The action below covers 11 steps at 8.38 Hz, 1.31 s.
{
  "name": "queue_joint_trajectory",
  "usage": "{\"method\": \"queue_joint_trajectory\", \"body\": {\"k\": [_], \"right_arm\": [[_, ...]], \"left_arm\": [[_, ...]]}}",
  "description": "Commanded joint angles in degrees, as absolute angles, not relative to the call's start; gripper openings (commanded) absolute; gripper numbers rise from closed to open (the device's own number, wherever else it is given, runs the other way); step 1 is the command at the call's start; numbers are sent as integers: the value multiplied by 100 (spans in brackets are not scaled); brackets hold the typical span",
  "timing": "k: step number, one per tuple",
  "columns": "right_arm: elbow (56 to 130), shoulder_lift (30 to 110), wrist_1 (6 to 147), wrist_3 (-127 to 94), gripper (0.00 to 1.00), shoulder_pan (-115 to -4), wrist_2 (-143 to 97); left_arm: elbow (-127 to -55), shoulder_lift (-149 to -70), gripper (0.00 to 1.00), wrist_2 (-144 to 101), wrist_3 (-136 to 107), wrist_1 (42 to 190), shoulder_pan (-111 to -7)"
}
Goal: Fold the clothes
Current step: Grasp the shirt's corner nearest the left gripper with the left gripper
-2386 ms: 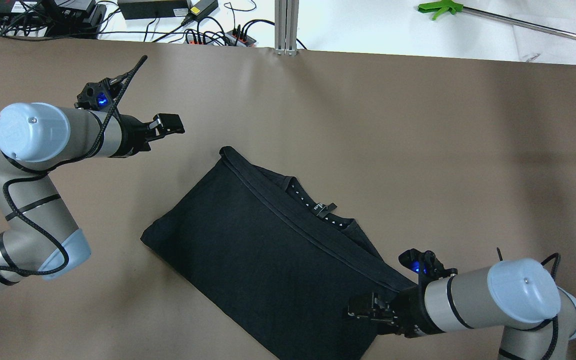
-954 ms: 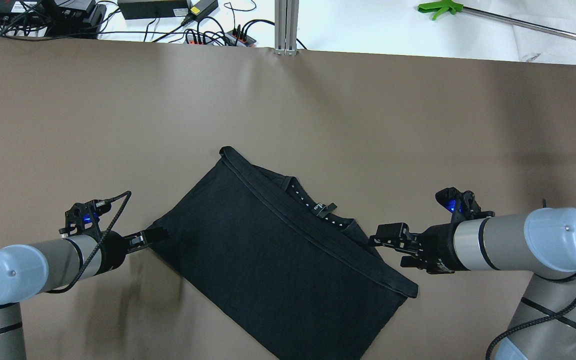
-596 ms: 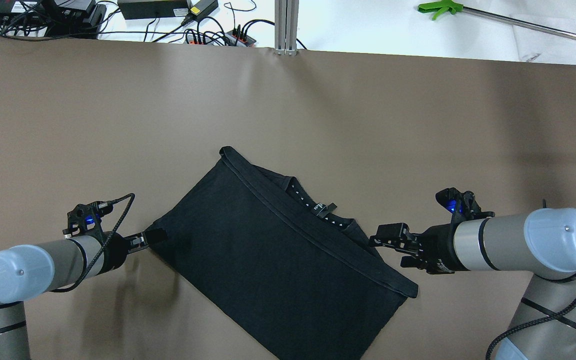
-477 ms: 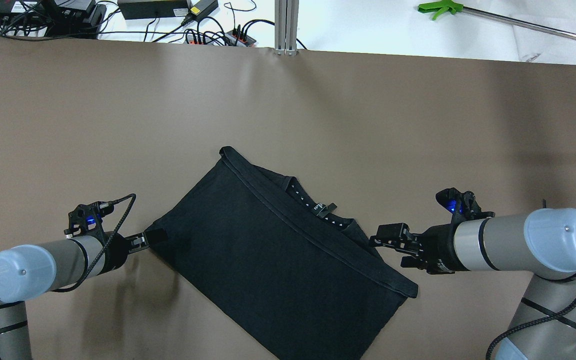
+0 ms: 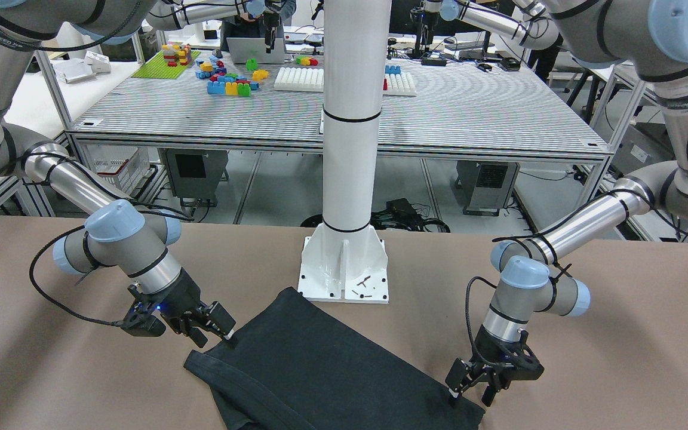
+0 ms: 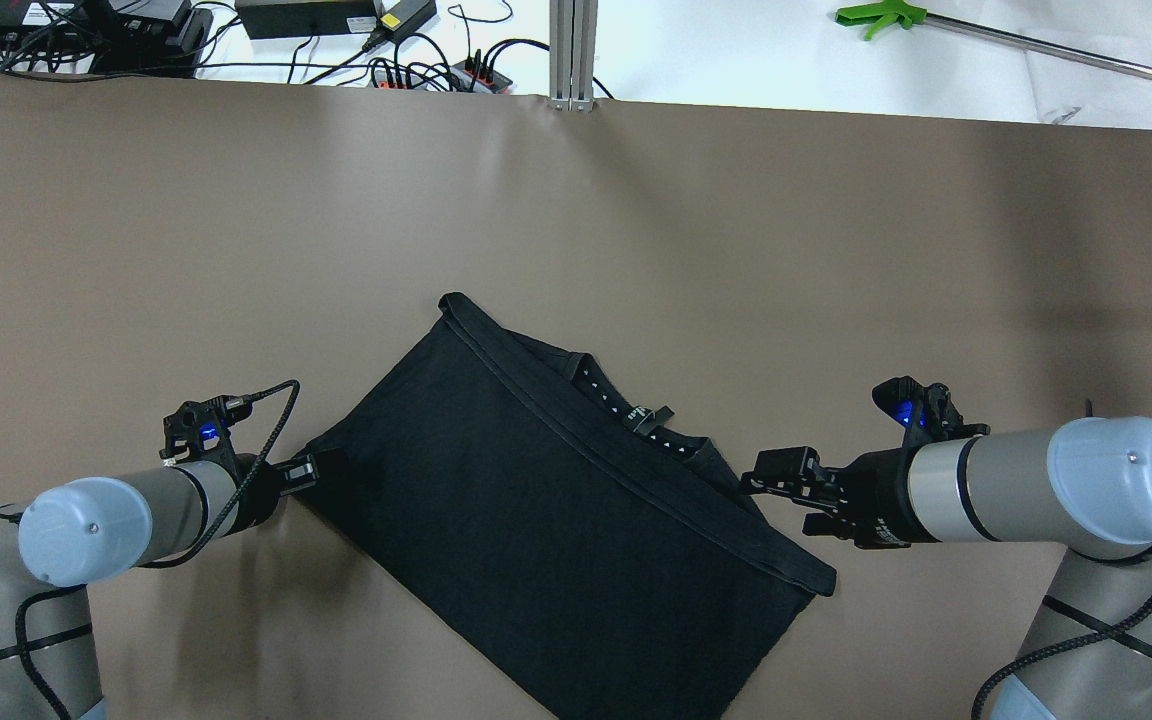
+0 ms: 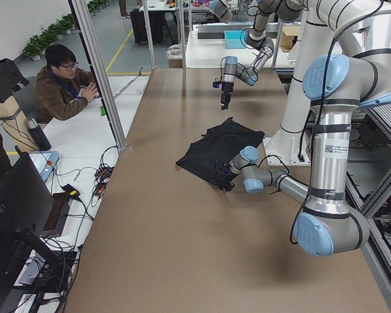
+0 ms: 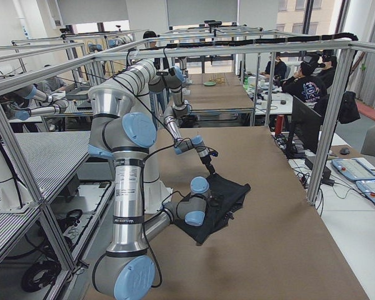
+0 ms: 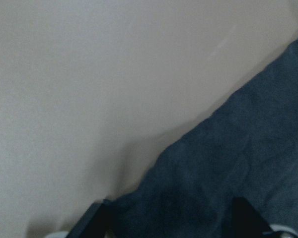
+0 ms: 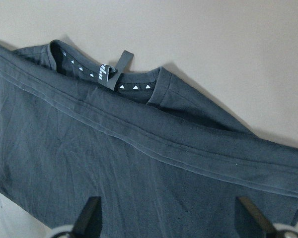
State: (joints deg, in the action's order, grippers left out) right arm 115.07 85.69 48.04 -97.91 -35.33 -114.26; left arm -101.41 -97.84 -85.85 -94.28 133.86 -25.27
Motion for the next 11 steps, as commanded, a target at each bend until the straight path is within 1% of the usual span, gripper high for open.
{"method": "queue_joint_trajectory", "body": {"k": [1,2,3,6,7,9,11], "right_arm": [[11505,8561,4808,-9791,94,-3524,-11426],[11514,8561,4808,-9791,94,-3533,-11426],[11505,8561,4799,-9791,94,-3533,-11426],[11514,8578,4808,-9791,94,-3533,-11426],[11514,8587,4808,-9791,94,-3533,-11426],[11514,8596,4799,-9791,94,-3525,-11426],[11505,8622,4808,-9791,94,-3507,-11426]], "left_arm": [[-10063,-9853,9,-8596,-9422,13386,-2593],[-10090,-9844,0,-8622,-9404,13386,-2619],[-10116,-9835,0,-8639,-9387,13386,-2628],[-10651,-9441,0,-8789,-9194,13359,-2628],[-10678,-9474,0,-8780,-9167,13211,-2628],[-10670,-9658,0,-8771,-9106,12904,-2785],[-10679,-10280,0,-8754,-9070,11984,-3110]]}}
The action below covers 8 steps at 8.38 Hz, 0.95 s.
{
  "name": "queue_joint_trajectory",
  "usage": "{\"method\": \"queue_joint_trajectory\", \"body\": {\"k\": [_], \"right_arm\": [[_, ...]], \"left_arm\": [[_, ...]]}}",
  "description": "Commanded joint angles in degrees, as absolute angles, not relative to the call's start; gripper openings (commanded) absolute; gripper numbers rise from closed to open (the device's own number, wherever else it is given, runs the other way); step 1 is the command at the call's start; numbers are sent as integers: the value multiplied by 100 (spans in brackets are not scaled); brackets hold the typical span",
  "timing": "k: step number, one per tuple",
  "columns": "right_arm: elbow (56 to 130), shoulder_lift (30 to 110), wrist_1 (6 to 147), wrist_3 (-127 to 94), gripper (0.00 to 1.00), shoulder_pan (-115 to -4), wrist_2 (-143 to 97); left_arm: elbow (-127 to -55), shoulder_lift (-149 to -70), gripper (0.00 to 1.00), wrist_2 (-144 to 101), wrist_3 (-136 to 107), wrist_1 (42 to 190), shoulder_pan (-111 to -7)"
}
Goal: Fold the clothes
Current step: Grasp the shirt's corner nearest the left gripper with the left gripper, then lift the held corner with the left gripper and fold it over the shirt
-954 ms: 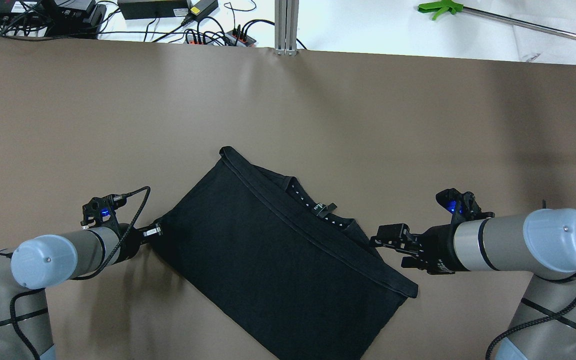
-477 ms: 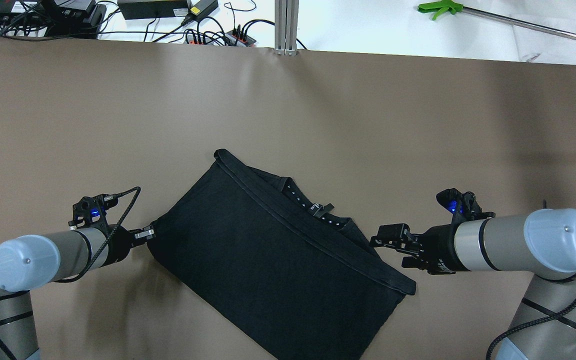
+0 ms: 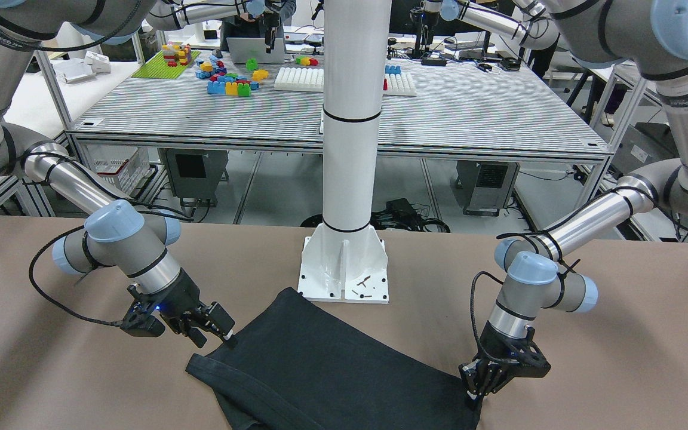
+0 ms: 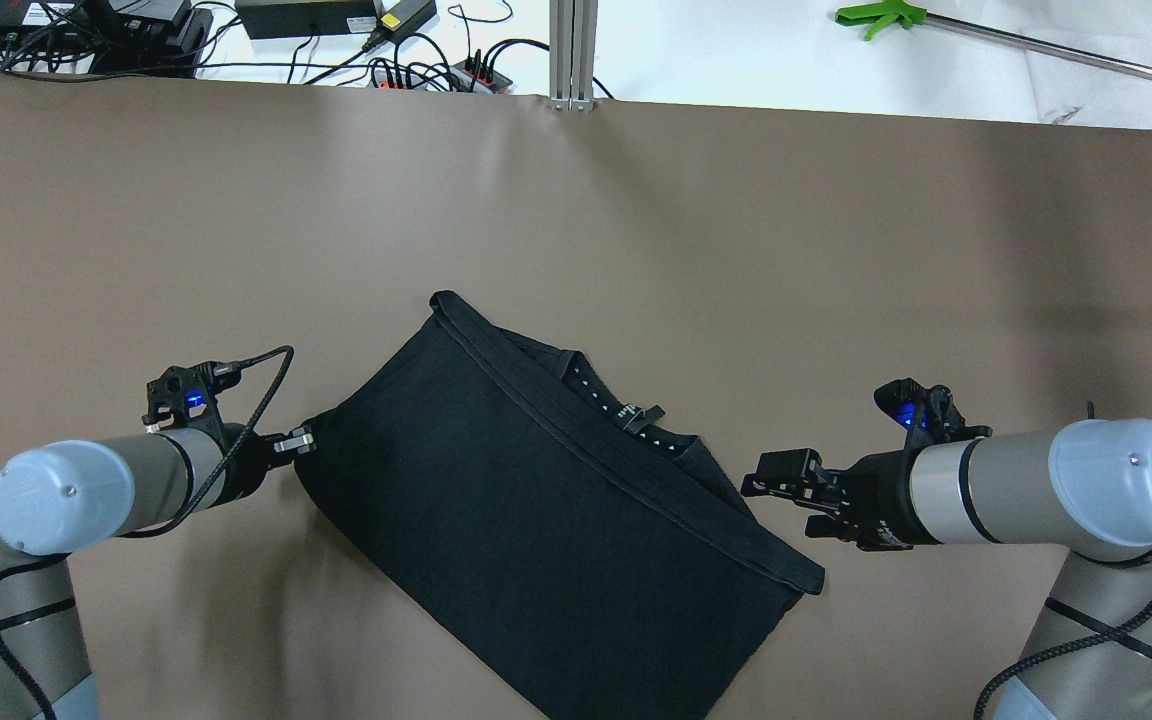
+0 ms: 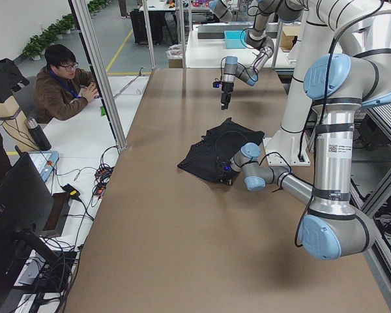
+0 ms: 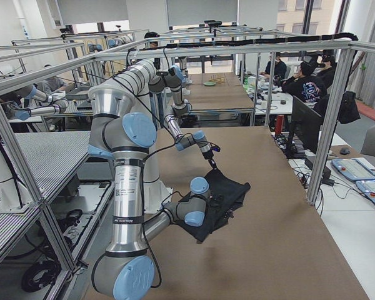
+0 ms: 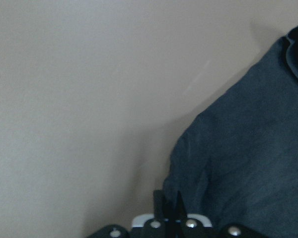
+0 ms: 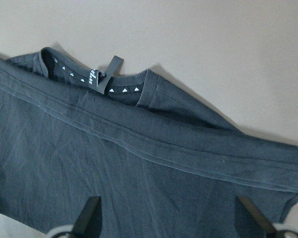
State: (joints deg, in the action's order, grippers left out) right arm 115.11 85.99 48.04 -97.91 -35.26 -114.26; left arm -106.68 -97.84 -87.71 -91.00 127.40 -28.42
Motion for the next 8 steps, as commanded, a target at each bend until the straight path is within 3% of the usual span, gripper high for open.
{"method": "queue_joint_trajectory", "body": {"k": [1,4,8], "right_arm": [[11514,8613,4799,-9791,94,-3507,-11426],[11531,8552,4773,-9582,94,-3524,-11426],[11532,8613,4781,-9475,94,-3551,-10910]], "left_arm": [[-10644,-10475,0,-8745,-9070,11797,-3233],[-10251,-11658,0,-8737,-8782,10752,-3646],[-8170,-13426,0,-8745,-8684,10854,-4016]]}}
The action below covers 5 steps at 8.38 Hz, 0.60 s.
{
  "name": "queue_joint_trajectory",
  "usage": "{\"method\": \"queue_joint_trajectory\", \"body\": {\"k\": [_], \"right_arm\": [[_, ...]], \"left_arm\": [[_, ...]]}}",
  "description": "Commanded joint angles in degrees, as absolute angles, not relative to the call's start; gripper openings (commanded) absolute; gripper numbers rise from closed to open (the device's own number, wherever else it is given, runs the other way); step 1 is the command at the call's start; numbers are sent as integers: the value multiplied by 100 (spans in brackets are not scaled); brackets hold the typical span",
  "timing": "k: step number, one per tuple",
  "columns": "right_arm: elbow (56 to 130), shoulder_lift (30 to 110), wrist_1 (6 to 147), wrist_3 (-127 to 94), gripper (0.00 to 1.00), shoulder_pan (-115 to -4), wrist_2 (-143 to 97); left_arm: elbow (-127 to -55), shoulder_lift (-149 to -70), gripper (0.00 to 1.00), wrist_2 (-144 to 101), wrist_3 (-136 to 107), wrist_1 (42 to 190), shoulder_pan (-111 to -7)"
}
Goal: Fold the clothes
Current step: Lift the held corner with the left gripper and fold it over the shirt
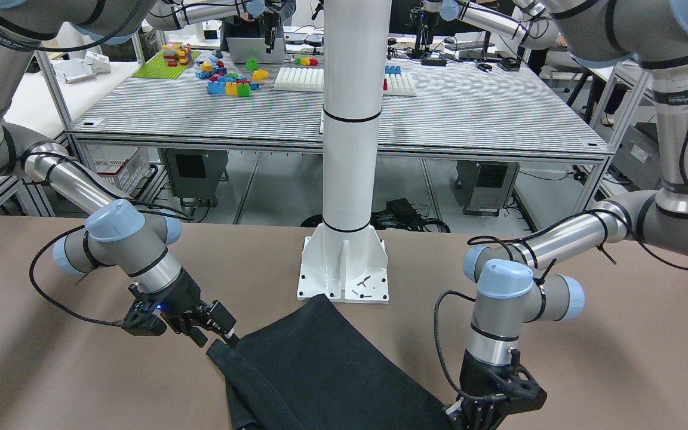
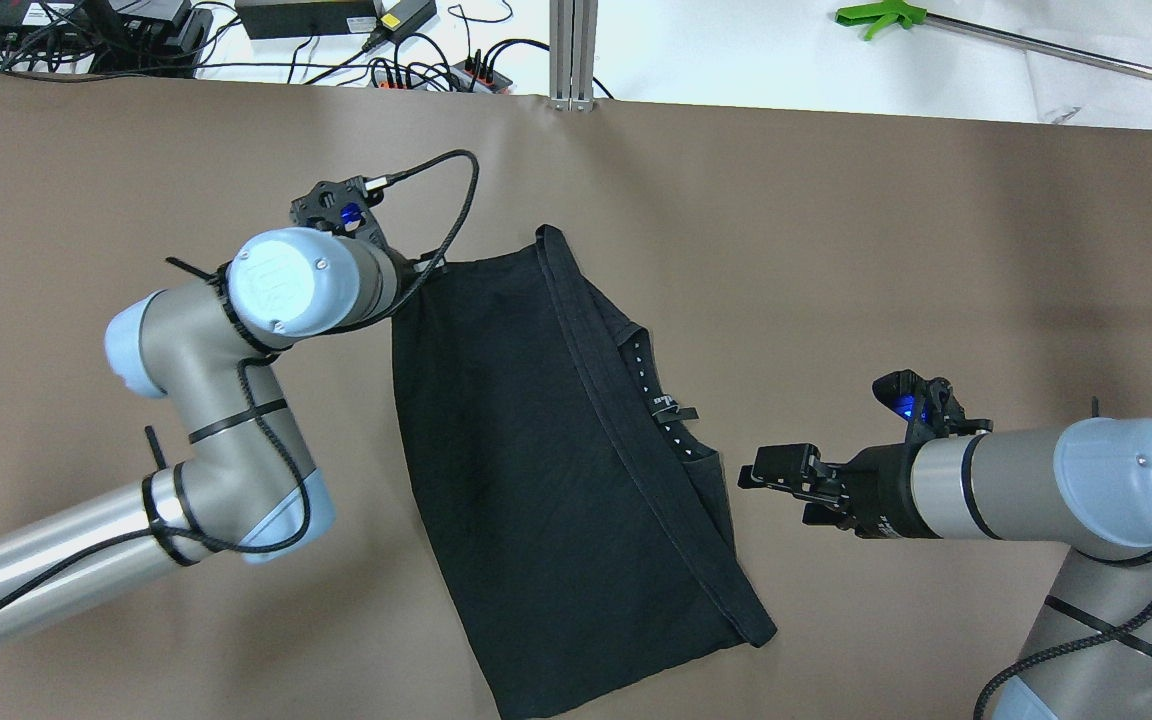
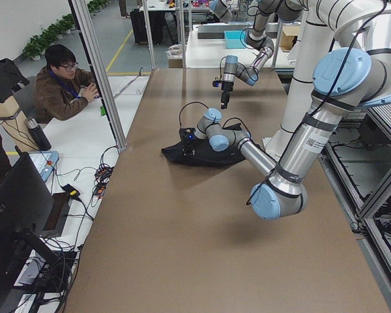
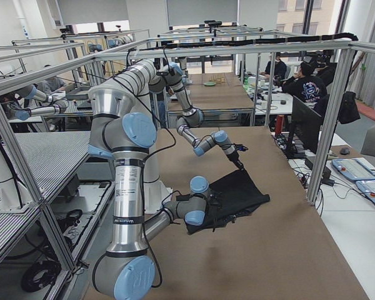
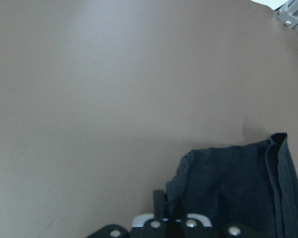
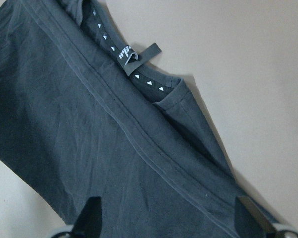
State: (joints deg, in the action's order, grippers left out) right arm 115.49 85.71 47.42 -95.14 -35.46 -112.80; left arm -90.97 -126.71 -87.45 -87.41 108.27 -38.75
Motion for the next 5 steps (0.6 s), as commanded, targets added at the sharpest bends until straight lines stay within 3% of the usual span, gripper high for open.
{"method": "queue_joint_trajectory", "body": {"k": [1,5], "right_arm": [[11514,8622,4868,-9344,94,-3559,-10890],[11505,8675,4922,-8965,94,-3560,-10724]], "left_arm": [[-7713,-13891,0,-8736,-8692,10915,-4138],[-6094,-14440,0,-8728,-8692,12232,-4306]]}}
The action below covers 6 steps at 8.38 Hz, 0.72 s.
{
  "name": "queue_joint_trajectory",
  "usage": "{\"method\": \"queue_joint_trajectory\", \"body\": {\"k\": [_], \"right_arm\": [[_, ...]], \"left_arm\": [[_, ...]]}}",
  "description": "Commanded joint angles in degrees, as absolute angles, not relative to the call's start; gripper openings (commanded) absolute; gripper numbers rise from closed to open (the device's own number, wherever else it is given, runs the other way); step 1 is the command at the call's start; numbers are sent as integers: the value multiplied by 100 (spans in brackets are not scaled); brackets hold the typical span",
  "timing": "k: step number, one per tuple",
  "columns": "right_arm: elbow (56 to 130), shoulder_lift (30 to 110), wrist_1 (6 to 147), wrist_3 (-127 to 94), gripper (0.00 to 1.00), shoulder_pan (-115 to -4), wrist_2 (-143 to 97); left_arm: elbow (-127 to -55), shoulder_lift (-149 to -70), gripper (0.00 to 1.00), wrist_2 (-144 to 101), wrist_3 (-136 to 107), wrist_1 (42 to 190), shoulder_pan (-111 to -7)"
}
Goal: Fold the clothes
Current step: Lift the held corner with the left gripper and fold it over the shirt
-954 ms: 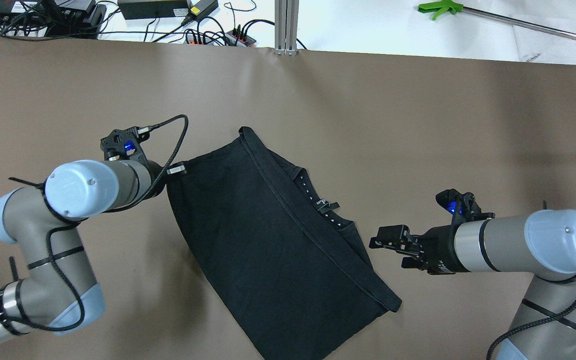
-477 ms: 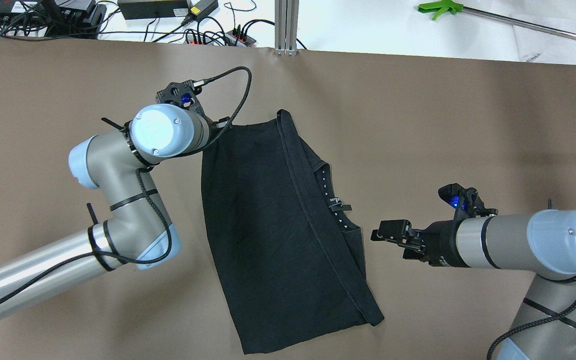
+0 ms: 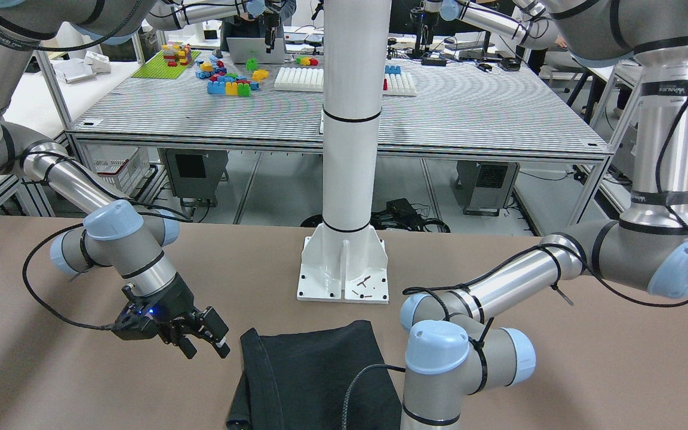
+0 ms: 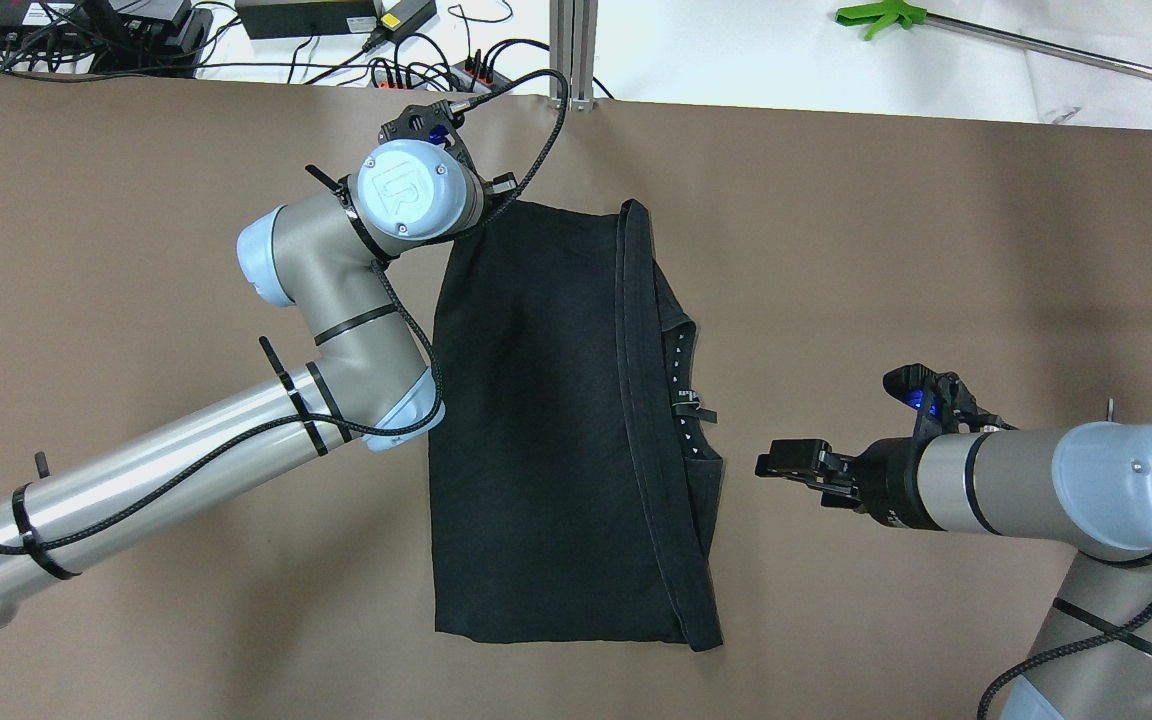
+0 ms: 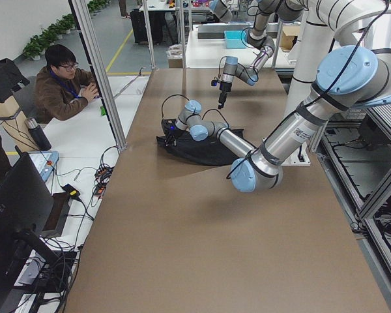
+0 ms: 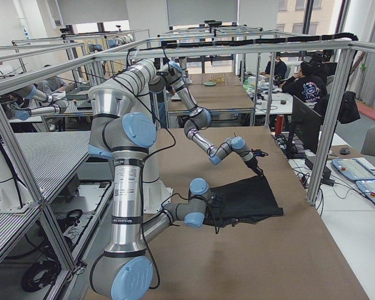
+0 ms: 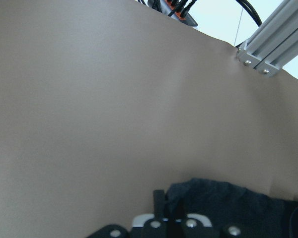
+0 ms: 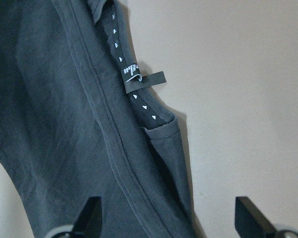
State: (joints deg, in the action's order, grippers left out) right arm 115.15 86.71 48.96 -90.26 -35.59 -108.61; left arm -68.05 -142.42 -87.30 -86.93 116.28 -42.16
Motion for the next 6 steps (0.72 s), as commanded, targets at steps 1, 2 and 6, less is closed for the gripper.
{"method": "queue_joint_trajectory", "body": {"k": [1,2,6], "right_arm": [[11505,8657,4983,-8956,95,-3568,-10714],[11514,8640,5123,-8852,95,-3577,-10714],[11505,8317,5631,-8342,94,-3612,-10705]], "left_arm": [[-6082,-14449,0,-8728,-8692,12287,-4324],[-6073,-14501,72,-8728,-8692,12278,-4368],[-6143,-14722,100,-9514,-8579,12208,-4937]]}}
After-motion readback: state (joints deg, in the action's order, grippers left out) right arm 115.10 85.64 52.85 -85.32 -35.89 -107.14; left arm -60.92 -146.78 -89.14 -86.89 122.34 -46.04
